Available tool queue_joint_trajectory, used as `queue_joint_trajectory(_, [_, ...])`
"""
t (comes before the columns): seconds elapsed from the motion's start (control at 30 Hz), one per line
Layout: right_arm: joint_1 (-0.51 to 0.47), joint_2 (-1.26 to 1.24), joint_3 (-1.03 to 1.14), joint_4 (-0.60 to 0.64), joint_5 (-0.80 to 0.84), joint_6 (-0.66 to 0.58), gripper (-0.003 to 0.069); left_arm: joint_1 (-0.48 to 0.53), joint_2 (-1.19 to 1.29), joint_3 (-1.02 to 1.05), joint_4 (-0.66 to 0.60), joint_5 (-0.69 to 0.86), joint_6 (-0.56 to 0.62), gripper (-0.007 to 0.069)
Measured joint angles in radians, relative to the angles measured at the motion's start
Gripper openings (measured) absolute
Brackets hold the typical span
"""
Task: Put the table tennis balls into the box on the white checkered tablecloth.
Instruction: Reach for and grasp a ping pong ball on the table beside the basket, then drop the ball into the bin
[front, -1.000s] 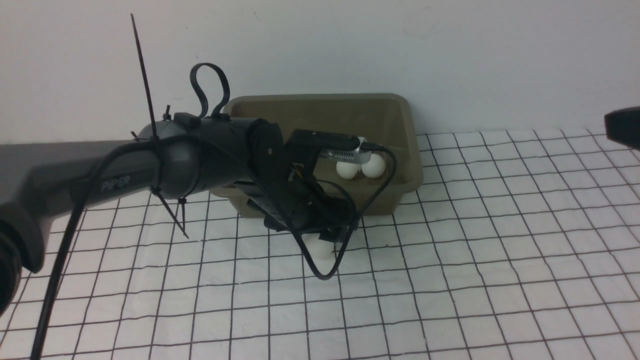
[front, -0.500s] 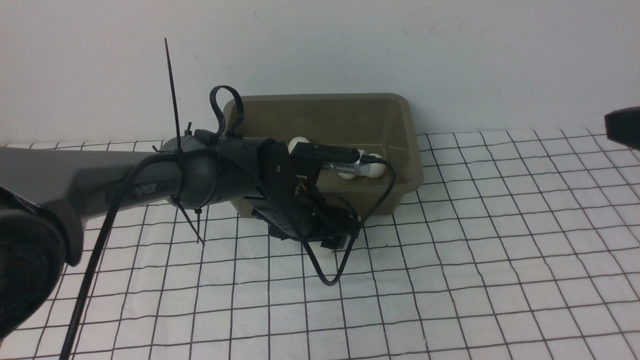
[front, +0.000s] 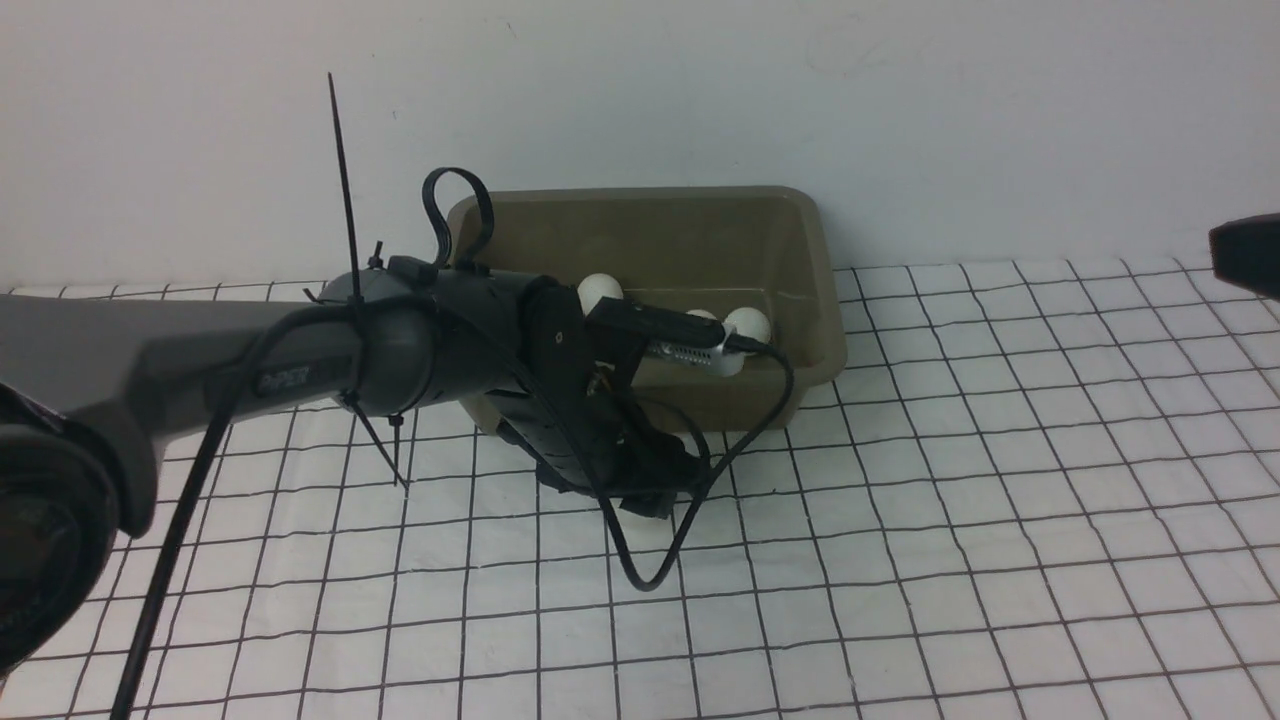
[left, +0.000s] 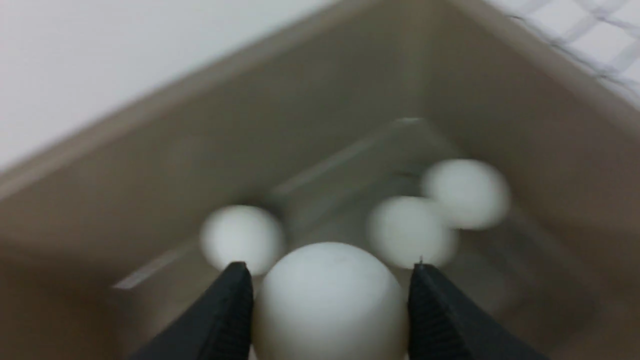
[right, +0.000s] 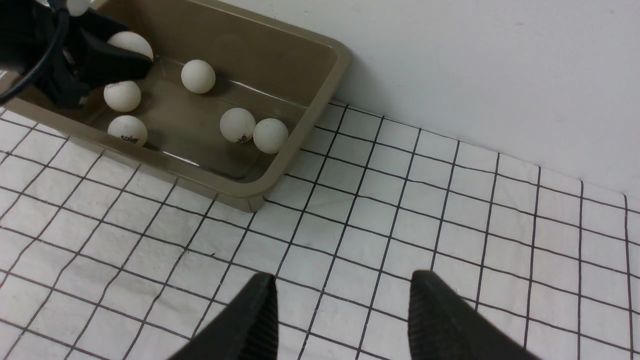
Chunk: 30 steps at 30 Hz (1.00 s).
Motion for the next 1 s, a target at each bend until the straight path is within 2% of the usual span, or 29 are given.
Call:
queue_joint_trajectory(0.13, [0.000, 0.000, 0.000, 0.000, -0.003, 0.000, 0.0335, 0.047, 0.028, 0.001, 0.000, 0.013, 0.048, 0.0352])
queue_joint_trajectory(0.27, [0.000, 0.000, 0.000, 0.000, -0.032, -0.001, 0.0335, 0.042, 0.031, 0.001, -0.001, 0.045, 0.127, 0.0365])
queue_joint_trajectory(0.5, [0.000, -0.002, 0.000, 0.000, -0.066, -0.036, 0.0335, 0.003, 0.025, 0.001, -0.004, 0.045, 0.178, 0.0491])
queue_joint_trajectory(0.7, [0.000, -0.077, 0.000, -0.027, -0.104, -0.041, 0.0335, -0.001, -0.042, 0.001, -0.007, 0.047, 0.160, 0.0500])
queue_joint_trajectory(1.0, [0.000, -0.439, 0.084, -0.140, -0.091, -0.002, 0.0335, -0.001, -0.078, 0.001, -0.007, 0.051, 0.159, 0.0475])
